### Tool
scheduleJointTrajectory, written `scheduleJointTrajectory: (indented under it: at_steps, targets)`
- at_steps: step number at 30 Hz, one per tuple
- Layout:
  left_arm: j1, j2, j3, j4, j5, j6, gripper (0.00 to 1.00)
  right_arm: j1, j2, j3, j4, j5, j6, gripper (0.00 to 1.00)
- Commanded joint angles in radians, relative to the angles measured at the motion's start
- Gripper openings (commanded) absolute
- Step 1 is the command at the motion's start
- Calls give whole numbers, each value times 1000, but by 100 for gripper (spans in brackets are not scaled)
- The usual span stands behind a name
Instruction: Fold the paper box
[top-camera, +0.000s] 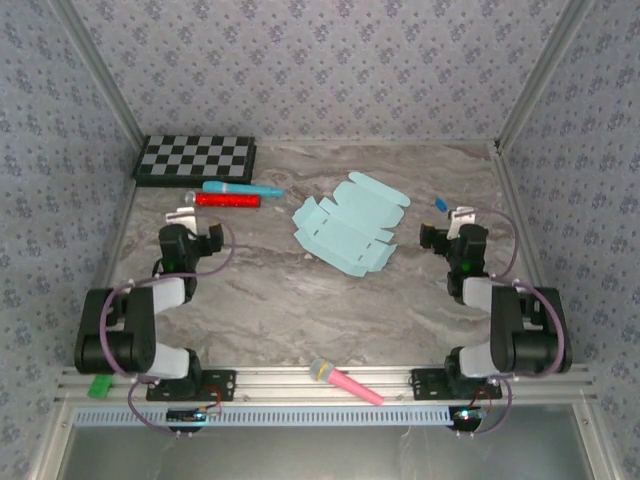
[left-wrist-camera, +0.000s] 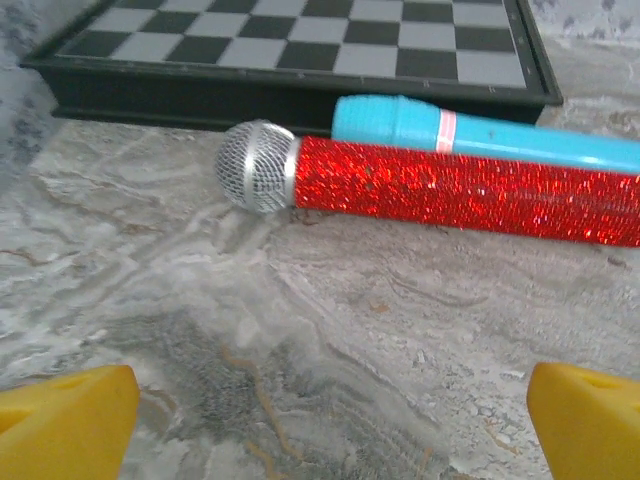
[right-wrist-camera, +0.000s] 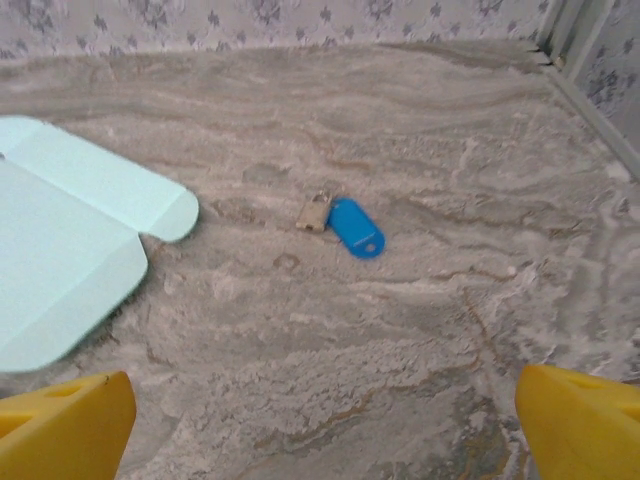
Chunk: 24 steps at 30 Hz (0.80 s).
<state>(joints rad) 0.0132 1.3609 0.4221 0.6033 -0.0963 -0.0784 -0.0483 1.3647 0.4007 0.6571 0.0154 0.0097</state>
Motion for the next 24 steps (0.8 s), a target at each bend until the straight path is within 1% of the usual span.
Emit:
scheduleJointTrajectory:
  at_steps: [1,3,4,6,8,11,12,14,16,17,19,22,23,24]
  targets:
    - [-4,-107,110,-292,-40,-123,99,-6,-99,96,-245,17,67,100]
    - [-35,-138,175,-459,-65,-153,99,-5,-128,162,-388,10,122,100]
    - [-49,-147,204,-531,-52,-175,99,-5,-134,205,-469,-13,144,100]
    - [-83,-153,238,-619,-4,-217,99,3,-126,276,-578,-76,165,100]
    - [-129,-147,266,-666,39,-261,99,23,-105,326,-635,-127,177,100]
    - [-238,-113,312,-690,68,-306,98,61,-40,410,-692,-196,176,98]
    - [-279,-92,338,-697,77,-308,96,79,-12,450,-722,-207,169,97]
    - [-349,-43,398,-725,99,-318,88,109,55,524,-773,-224,159,92]
    - [-401,17,461,-745,151,-336,76,142,135,605,-820,-244,153,86]
    - [-423,43,487,-747,172,-344,72,156,166,638,-833,-252,153,83]
    - [-472,102,539,-747,207,-363,65,184,242,708,-864,-271,152,75]
    - [-534,190,616,-752,246,-379,54,223,349,832,-916,-288,146,66]
    - [-549,217,639,-756,263,-386,49,233,383,866,-934,-285,144,63]
    - [-563,247,667,-759,289,-397,42,242,419,902,-950,-282,143,59]
